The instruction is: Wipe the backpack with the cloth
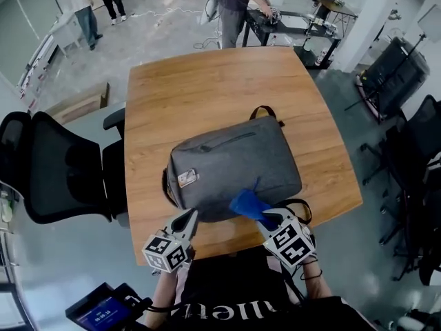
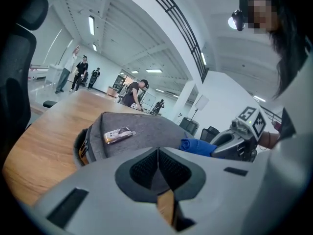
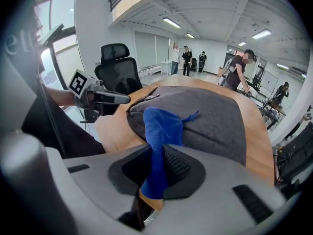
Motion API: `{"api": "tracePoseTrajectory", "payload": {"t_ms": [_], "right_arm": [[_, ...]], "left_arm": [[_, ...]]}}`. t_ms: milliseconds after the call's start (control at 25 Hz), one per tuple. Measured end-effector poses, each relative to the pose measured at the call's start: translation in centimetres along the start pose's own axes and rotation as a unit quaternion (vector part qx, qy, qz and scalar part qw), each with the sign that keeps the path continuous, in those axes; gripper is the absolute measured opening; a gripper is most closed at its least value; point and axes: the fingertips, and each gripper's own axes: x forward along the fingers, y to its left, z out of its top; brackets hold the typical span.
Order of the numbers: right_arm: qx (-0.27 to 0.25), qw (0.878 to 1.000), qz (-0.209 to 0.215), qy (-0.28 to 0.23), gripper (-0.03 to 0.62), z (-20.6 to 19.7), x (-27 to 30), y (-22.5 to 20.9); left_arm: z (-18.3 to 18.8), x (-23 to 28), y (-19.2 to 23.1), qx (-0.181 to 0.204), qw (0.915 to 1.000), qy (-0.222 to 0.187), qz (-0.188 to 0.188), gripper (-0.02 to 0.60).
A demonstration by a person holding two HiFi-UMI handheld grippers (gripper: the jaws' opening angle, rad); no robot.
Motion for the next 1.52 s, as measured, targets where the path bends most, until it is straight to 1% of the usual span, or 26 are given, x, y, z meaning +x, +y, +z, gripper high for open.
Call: {"api": "tracePoseTrajectory", "payload": {"t_ms": [160, 240, 320, 480, 680, 840, 1000, 1080, 1160, 1360, 1520], "right_arm": [[0.012, 1.0, -0.003, 0.004, 0.063, -0.8, -0.4, -0.1], [0.01, 1.0, -0.015, -0.008, 0.063, 0.0, -1.2, -0.9], [0.006, 0.999, -0.034, -0.034, 0.063, 1.8, -2.5, -2.5], [-0.017, 0.994, -0.07, -0.079, 0.063, 6.1, -4.4, -8.1], [-0.042, 0.988, -0.11, -0.1, 0.063, 11.6, -3.9, -16.7], [-0.061, 0.985, -0.14, -0.087, 0.063, 14.7, -1.9, -23.0], [-0.061, 0.986, -0.144, -0.061, 0.063, 16.7, 1.7, -27.2], [-0.063, 0.987, -0.14, -0.041, 0.063, 16.4, 3.2, -28.0], [-0.069, 0.988, -0.133, -0.027, 0.063, 15.3, 3.8, -27.8], [-0.077, 0.991, -0.1, -0.036, 0.063, 12.9, 2.5, -24.8], [-0.085, 0.992, -0.089, -0.042, 0.063, 10.1, 0.2, -22.3]], "left_arm": [[-0.1, 0.5, -0.7, 0.004, 0.9999, 0.009, -0.012, 0.002], [-0.2, 0.5, -0.9, 0.004, 0.9998, 0.011, -0.014, 0.002], [-0.2, 0.3, -1.0, 0.002, 0.9999, 0.01, -0.012, 0.002], [-0.1, 0.1, -0.7, -0.002, 1.0, 0.005, 0.001, 0.002], [0.1, -0.1, -0.6, -0.009, 0.9996, -0.012, 0.026, 0.002], [0.3, 0.0, -1.6, -0.016, 0.9986, -0.023, 0.045, 0.002], [0.1, 0.1, -2.0, -0.024, 0.9971, -0.031, 0.065, 0.002], [0.0, 0.2, -2.2, -0.028, 0.9964, -0.033, 0.073, 0.002], [-0.2, 0.3, -2.5, -0.031, 0.9957, -0.035, 0.079, 0.002], [0.2, 0.6, -3.0, -0.032, 0.9953, -0.035, 0.085, 0.002], [0.5, 1.5, -3.4, -0.029, 0.9961, -0.032, 0.077, 0.002]]}}
